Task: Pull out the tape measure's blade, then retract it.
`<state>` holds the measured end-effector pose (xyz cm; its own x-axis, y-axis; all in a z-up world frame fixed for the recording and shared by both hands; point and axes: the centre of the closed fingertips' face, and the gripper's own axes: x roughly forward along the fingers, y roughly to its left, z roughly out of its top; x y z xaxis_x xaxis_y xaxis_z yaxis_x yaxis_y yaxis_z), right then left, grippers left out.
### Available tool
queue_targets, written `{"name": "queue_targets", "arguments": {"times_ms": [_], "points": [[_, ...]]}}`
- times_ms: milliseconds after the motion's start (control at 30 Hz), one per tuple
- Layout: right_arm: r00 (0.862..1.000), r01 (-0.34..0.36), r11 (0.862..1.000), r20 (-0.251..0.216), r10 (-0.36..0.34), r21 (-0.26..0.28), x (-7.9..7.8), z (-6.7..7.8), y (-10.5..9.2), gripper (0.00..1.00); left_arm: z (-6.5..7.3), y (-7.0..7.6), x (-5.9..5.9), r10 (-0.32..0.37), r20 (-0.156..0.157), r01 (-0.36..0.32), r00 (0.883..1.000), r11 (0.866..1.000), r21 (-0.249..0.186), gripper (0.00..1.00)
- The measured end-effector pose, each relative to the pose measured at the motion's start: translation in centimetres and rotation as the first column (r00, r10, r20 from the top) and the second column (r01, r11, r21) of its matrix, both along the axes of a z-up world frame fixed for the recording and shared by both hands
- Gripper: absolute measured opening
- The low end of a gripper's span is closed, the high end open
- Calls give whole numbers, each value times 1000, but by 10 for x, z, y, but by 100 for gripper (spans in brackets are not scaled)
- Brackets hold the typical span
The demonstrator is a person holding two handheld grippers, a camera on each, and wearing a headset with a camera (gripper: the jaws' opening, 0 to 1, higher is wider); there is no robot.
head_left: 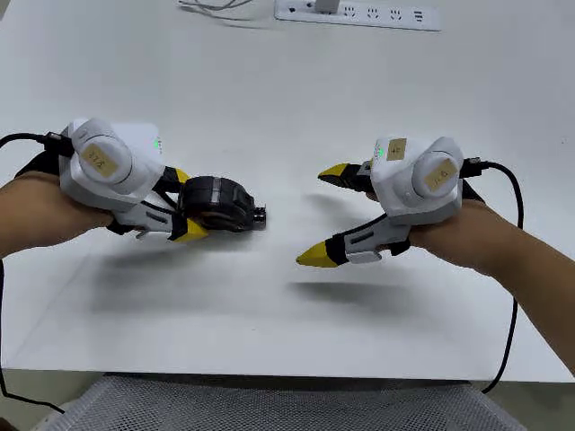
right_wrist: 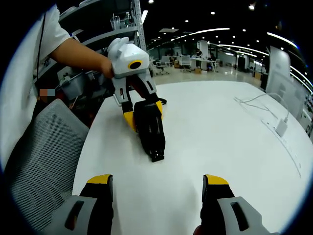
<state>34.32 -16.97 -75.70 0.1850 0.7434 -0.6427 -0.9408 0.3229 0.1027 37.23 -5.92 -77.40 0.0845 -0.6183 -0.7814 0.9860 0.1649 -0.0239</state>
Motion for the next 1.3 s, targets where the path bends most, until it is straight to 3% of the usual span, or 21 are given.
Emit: {"name": "queue_targets", "arguments": {"times_ms": [833, 1300], "points": [[999, -45, 999, 25, 44, 8, 6, -6, 23, 64, -4, -1, 1, -31, 8, 30, 1000, 999, 40, 28], [992, -98, 995, 80, 99, -8, 15, -17, 40, 47, -5, 0, 1, -20, -3, 20, 1000, 999, 42, 28]]}}
